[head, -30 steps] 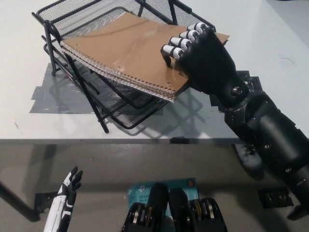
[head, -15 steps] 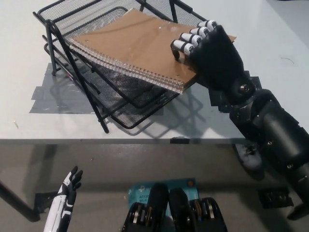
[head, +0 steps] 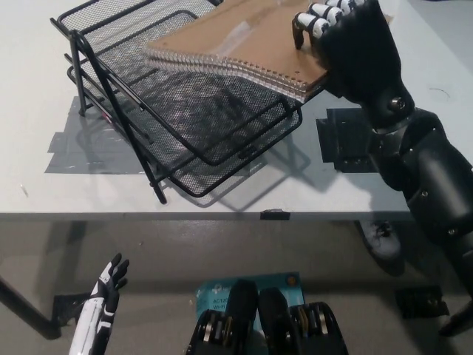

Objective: A person hands a notebook to the robot and the robot grabs it with its right hand and places it in the file tray kept in the centre of the desk infront of it.

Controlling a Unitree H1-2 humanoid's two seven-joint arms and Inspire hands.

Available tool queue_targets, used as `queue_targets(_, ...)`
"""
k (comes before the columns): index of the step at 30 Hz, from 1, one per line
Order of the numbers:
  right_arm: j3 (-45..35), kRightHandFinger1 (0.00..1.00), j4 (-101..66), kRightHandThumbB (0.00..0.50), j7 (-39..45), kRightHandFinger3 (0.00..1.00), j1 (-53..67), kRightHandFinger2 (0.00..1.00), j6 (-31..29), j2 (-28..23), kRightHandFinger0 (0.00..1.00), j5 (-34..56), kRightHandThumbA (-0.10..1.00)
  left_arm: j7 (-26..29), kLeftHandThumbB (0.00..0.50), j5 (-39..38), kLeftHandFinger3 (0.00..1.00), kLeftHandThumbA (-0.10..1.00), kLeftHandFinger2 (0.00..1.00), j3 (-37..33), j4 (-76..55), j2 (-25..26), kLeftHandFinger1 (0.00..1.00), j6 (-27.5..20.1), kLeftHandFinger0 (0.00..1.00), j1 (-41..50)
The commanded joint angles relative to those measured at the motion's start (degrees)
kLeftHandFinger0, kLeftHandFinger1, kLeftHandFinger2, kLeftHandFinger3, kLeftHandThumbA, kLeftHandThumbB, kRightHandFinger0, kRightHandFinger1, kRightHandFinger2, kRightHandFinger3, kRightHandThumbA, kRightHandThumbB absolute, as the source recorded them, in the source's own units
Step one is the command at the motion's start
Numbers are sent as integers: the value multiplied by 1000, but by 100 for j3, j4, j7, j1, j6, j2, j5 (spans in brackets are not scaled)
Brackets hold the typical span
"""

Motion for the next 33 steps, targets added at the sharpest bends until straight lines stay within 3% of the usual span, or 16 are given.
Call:
queue_targets(1, -211, 0, -44, 0, -413, 320, -550, 16, 240, 121, 0, 303, 433, 46, 370, 16, 1000, 1000, 1000, -27, -157, 51, 1000, -100, 971, 23)
queue_targets(2, -211, 0, -56, 0, -392, 486, -540, 3, 251, 134, 0, 306, 430, 64, 372, 61, 1000, 1000, 1000, -26, -159, 56, 1000, -109, 965, 30)
queue_targets(3, -213, 0, -43, 0, -367, 432, -539, 0, 268, 159, 0, 314, 444, 78, 371, 95, 1000, 1000, 1000, -28, -151, 60, 1000, -129, 964, 25)
queue_targets(5, -215, 0, 62, 0, -347, 116, -529, 0, 370, 269, 0, 303, 506, 45, 380, 16, 1000, 1000, 1000, -34, -149, 54, 1000, -132, 969, 31)
queue_targets(7, -191, 0, 146, 0, -439, 6, -539, 0, 437, 326, 0, 231, 545, 45, 385, -5, 1000, 1000, 1000, -43, -132, 32, 1000, -156, 966, 23)
queue_targets(16, -55, 0, 630, 0, -696, 22, -671, 135, 623, 663, 0, 127, 618, 98, 314, 141, 1000, 1000, 1000, -71, -220, 33, 1000, -140, 927, 27)
queue_targets(18, 6, 0, 839, 0, -933, 26, -774, 99, 588, 751, 0, 108, 560, 74, 317, 73, 1000, 1000, 1000, -70, -227, 32, 1000, -142, 933, 9)
queue_targets(22, 100, 0, 1064, 0, -1096, 0, -900, 51, 634, 850, 0, 99, 565, 45, 323, 40, 1000, 1000, 1000, -82, -247, 46, 1000, -148, 944, -10)
queue_targets(23, 145, 0, 1158, 0, -1161, 48, -937, 31, 638, 899, 0, 94, 560, 41, 340, 29, 1000, 1000, 1000, -79, -244, 54, 1000, -159, 942, -9)
queue_targets(26, 231, 0, 1312, 0, -1223, 40, -994, 0, 669, 970, 0, 96, 515, 46, 345, 55, 1000, 1000, 1000, -76, -291, 61, 1000, -107, 933, 2)
queue_targets(29, 277, 0, 1379, 0, -1179, 1, -1015, 0, 742, 1021, 0, 116, 507, 71, 348, 127, 1000, 1000, 1000, -78, -321, 64, 1000, -97, 911, 6)
queue_targets(33, 335, 0, 1189, 0, -908, 36, -971, 79, 878, 1136, 0, 174, 372, 91, 342, 230, 1000, 1000, 1000, -94, -362, 68, 1000, -111, 915, 11)
